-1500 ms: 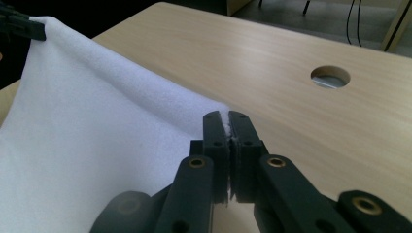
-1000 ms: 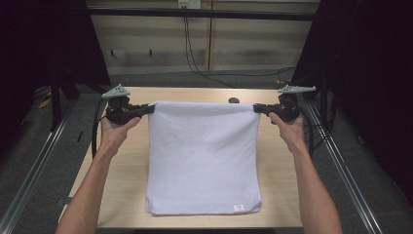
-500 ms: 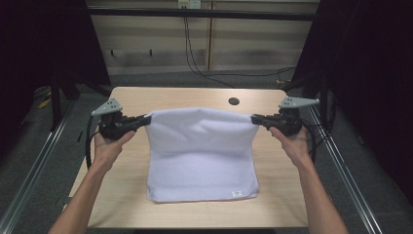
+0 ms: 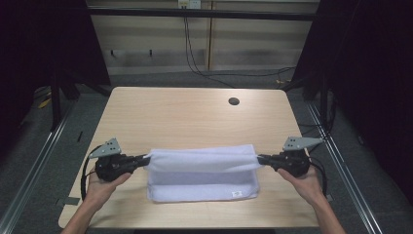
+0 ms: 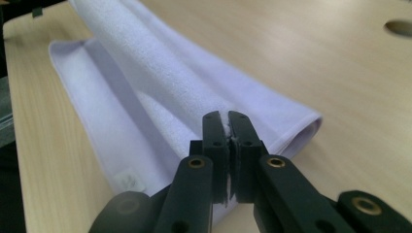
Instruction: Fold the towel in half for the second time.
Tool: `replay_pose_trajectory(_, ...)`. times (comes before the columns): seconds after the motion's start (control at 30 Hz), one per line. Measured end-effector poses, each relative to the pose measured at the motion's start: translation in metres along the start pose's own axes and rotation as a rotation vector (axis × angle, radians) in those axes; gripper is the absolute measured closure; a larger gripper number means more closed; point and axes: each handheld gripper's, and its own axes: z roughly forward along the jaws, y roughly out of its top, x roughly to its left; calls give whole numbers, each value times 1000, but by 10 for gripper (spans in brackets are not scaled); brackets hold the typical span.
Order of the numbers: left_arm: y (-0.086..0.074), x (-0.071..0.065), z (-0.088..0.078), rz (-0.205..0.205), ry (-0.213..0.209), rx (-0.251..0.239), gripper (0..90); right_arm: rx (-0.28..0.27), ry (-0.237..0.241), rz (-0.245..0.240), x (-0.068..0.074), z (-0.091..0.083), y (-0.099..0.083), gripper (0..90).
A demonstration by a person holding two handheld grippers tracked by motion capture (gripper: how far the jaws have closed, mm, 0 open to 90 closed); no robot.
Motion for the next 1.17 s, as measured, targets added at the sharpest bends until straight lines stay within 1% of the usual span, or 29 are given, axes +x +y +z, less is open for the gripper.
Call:
replay_pose_trajectory(0.07, -10, -5, 0, 7, -10, 41, 818, 29, 10, 2, 5, 4, -10, 873)
replay_pose_trajectory(0.13, -19, -10, -1, 6, -21, 63, 810, 67, 19, -3, 12, 7, -19, 867)
replay_pose_trajectory(0.2, -29, -17, -3, 10, -30, 81, 800, 100, 45, -2, 18, 9, -28, 858)
replay_pose_trajectory(0.23, -34, -20, -4, 18, -50, 95, 789, 120, 56, -5, 22, 10, -33, 844)
replay_pose_trajectory(0.27, -38, -23, -4, 24, -67, 127, 769, 146, 70, -7, 25, 11, -37, 812)
replay_pose_trajectory(0.3, -41, -27, -3, 48, -82, 173, 732, 169, 79, -6, 28, 11, -42, 790)
replay_pose_trajectory(0.33, -44, -31, -3, 55, -96, 182, 688, 186, 80, -6, 31, 11, -47, 764)
replay_pose_trajectory(0.37, -47, -33, -3, 52, -110, 191, 682, 193, 89, 7, 32, 11, -51, 729)
replay_pose_trajectory(0.43, -52, -37, -3, 51, -120, 227, 661, 193, 99, 41, 35, 9, -60, 702)
replay_pose_trajectory(0.5, -55, -39, -3, 48, -146, 244, 642, 218, 104, 57, 37, 9, -67, 662)
replay_pose_trajectory(0.57, -57, -39, -2, 38, -134, 270, 615, 235, 100, 61, 37, 11, -70, 638)
replay_pose_trajectory(0.6, -57, -41, -2, 46, -98, 260, 594, 228, 95, 62, 36, 11, -69, 625)
replay_pose_trajectory(0.63, -56, -42, -4, 61, -72, 246, 567, 204, 88, 68, 35, 9, -67, 611)
replay_pose_trajectory(0.67, -52, -40, -10, 45, -70, 188, 521, 178, 89, 74, 34, 8, -66, 596)
replay_pose_trajectory(0.7, -49, -38, -15, 6, -76, 133, 492, 126, 87, 92, 34, 4, -63, 582)
replay_pose_trajectory(0.73, -46, -33, -19, -22, -70, 85, 457, 81, 79, 103, 34, 1, -61, 571)
replay_pose_trajectory(0.77, -43, -28, -22, -51, -48, 44, 421, 40, 54, 108, 34, -3, -59, 540)
replay_pose_trajectory(0.8, -41, -23, -23, -71, -1, 18, 413, -5, 37, 123, 33, -7, -57, 526)
replay_pose_trajectory(0.83, -40, -17, -22, -67, 28, -1, 388, -53, 14, 136, 31, -10, -56, 522)
replay_pose_trajectory(0.87, -38, -9, -19, -34, 72, -1, 373, -94, -19, 146, 29, -14, -55, 522)
replay_pose_trajectory(0.9, -38, -3, -15, -25, 156, 25, 380, -131, -38, 159, 26, -18, -54, 525)
replay_pose_trajectory(0.93, -40, 4, -13, -96, 155, 15, 348, -160, -73, 169, 23, -22, -53, 513)
replay_pose_trajectory(0.97, -43, 10, -13, -160, 119, 5, 313, -188, -104, 188, 19, -25, -53, 488)
replay_pose_trajectory(1.0, -44, 12, -15, -182, 143, 13, 320, -203, -108, 205, 15, -27, -53, 487)
replay_pose_trajectory(1.03, -47, 11, -17, -169, 176, -5, 316, -213, -111, 217, 9, -29, -55, 483)
replay_pose_trajectory(1.07, -48, 12, -20, -172, 190, -16, 316, -219, -127, 234, 5, -29, -58, 463)
replay_pose_trajectory(1.1, -49, 15, -22, -195, 178, -23, 313, -219, -136, 252, 2, -29, -60, 438)
replay_pose_trajectory(1.13, -49, 16, -22, -209, 161, -30, 283, -217, -133, 270, -3, -30, -62, 436)
replay_pose_trajectory(1.17, -49, 16, -21, -208, 162, -25, 267, -214, -153, 267, -6, -30, -64, 426)
